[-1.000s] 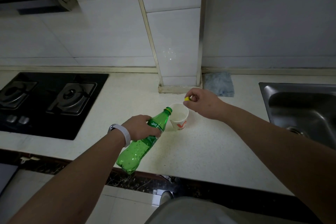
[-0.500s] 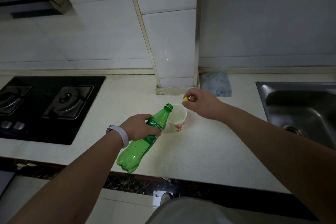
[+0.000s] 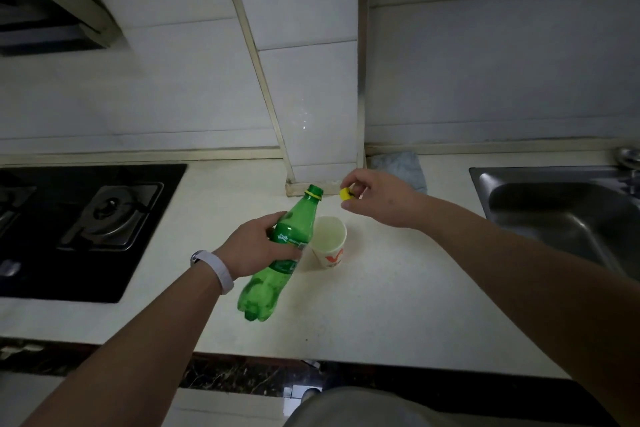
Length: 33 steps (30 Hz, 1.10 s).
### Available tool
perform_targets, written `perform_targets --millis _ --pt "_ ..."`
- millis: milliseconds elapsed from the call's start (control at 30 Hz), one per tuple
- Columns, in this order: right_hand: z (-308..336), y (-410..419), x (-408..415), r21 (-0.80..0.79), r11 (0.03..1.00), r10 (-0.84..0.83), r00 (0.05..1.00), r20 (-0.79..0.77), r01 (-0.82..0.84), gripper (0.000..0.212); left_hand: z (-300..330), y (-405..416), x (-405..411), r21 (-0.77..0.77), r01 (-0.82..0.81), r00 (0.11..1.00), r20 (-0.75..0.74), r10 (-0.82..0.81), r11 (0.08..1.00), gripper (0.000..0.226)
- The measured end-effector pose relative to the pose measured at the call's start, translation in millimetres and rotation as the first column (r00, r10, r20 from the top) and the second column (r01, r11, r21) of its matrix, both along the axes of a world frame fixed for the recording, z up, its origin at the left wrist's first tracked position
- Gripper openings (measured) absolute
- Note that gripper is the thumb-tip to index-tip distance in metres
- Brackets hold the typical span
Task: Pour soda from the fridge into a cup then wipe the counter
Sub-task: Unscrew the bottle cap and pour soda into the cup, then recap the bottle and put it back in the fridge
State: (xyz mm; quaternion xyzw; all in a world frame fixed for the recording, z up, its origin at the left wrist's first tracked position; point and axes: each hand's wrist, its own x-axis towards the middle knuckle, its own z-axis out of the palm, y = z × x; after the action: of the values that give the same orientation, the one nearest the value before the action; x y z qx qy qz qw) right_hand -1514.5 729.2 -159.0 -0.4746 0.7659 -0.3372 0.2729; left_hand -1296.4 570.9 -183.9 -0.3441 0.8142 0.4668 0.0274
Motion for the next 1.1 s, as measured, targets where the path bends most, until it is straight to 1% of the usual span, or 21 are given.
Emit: perform_targets --millis 133,300,400,500,567,767,900,1033,1100 --pt "23 -7 0 -0.018 0.999 0.049 0.999 -0.009 -0.049 0.024 4 -2 0 0.035 -0.003 0.988 -0.152 0.008 0.999 0.065" --pt "48 -20 4 -0.069 0.995 0.075 0.997 -0.026 -0.077 0.027 5 -7 0 0.056 -0.028 0.966 -0.256 0.042 0.998 0.08" --pt "59 -27 9 -0.092 0.993 0.073 0.996 -0.049 -0.077 0.028 4 -13 2 0.074 -0.06 0.953 -0.292 0.08 0.995 0.087" --pt "69 -33 15 -0.099 0.991 0.08 0.994 -0.075 -0.088 0.026 1 -20 4 0.079 -0.072 0.939 -0.331 0.094 0.994 0.081" --pt "73 -37 20 -0.1 0.989 0.1 0.99 -0.102 -0.11 0.026 0 -24 5 0.085 -0.074 0.935 -0.339 0.099 0.994 0.083" --pt "90 -51 35 -0.075 0.981 0.16 0.967 -0.199 -0.177 0.026 5 -31 7 0.071 -0.039 0.928 -0.366 0.062 0.997 0.087" --pt "99 -60 42 -0.012 0.972 0.218 0.913 -0.345 -0.237 0.031 10 -38 5 0.041 0.02 0.933 -0.359 -0.004 0.999 0.084" --pt "106 -67 46 0.108 0.951 0.3 0.794 -0.528 -0.288 0.031 14 -45 4 -0.012 0.062 0.937 -0.345 -0.062 0.998 0.079" --pt "110 -69 47 0.17 0.945 0.326 0.754 -0.571 -0.28 0.031 16 -46 4 -0.043 0.08 0.937 -0.338 -0.09 0.996 0.076"
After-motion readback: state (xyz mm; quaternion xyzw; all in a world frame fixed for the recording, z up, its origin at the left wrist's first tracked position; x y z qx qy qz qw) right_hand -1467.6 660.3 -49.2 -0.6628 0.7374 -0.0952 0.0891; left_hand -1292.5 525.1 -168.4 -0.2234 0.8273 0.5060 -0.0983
